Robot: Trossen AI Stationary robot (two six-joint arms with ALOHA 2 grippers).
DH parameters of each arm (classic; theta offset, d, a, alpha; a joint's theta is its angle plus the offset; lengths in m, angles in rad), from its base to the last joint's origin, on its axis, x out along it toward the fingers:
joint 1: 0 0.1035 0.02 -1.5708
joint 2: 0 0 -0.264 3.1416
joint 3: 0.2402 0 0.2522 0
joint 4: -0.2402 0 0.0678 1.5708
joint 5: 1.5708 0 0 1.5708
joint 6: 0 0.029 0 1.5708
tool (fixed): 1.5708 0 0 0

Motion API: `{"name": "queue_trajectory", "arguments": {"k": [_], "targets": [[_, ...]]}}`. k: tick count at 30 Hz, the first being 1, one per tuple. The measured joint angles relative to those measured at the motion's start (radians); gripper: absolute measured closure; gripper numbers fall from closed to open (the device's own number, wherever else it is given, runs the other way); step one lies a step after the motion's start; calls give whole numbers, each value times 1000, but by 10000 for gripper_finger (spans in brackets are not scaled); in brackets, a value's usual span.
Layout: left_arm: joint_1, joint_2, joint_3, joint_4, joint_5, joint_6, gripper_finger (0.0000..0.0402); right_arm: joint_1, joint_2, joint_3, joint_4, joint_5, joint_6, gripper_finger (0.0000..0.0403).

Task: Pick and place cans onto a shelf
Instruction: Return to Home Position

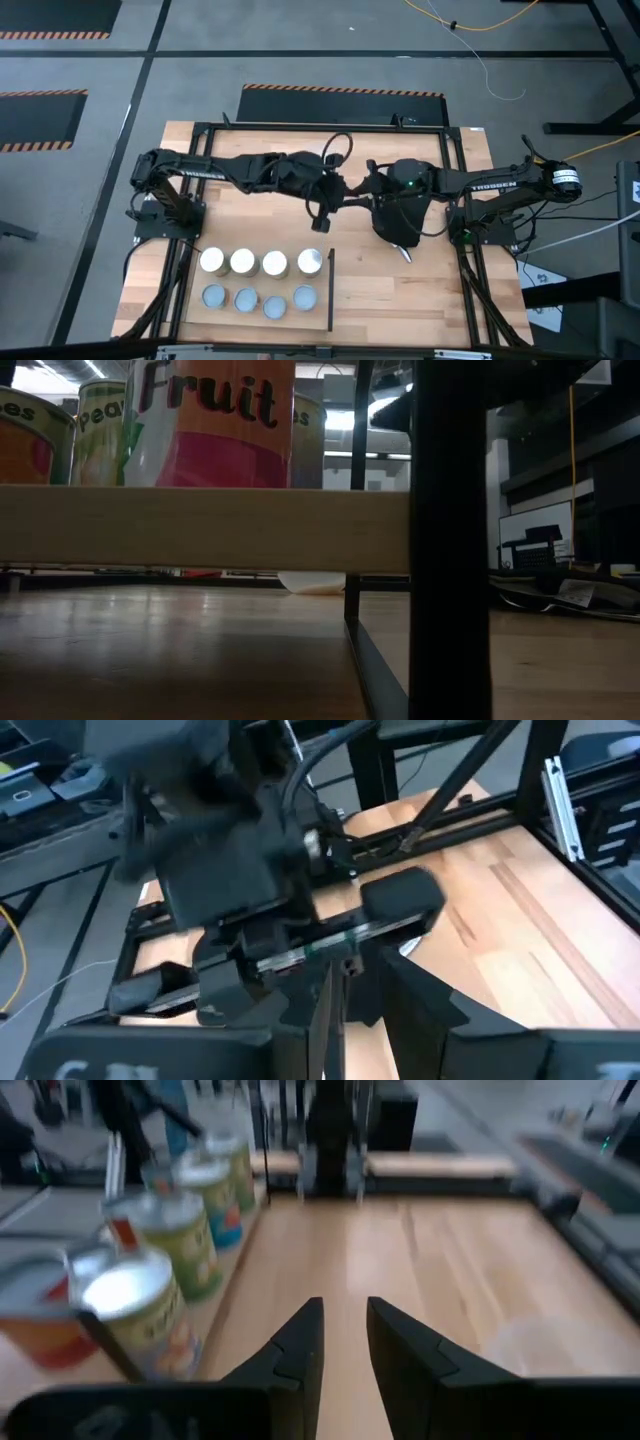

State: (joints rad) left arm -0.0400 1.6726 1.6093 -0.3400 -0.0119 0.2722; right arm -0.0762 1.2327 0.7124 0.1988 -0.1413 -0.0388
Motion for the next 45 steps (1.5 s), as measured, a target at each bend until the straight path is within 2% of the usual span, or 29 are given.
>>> {"name": "queue_trajectory", "arguments": {"k": [11, 19, 26, 40, 45], "targets": [[27, 0, -1, 8, 7, -8, 321, 0, 0, 0, 332, -3, -81, 319], [26, -3, 0, 9, 7, -8, 321, 0, -12, 5, 368, -3, -127, 319], [23, 6, -7, -24, 38, -11, 321, 0, -180, 17, 210, 26, -125, 319], [23, 2, -3, -9, 49, -8, 321, 1, -663, 13, -425, 26, -96, 319], [24, 2, -3, -7, 50, -8, 321, 1, -779, -63, -472, 25, -33, 319]]}}
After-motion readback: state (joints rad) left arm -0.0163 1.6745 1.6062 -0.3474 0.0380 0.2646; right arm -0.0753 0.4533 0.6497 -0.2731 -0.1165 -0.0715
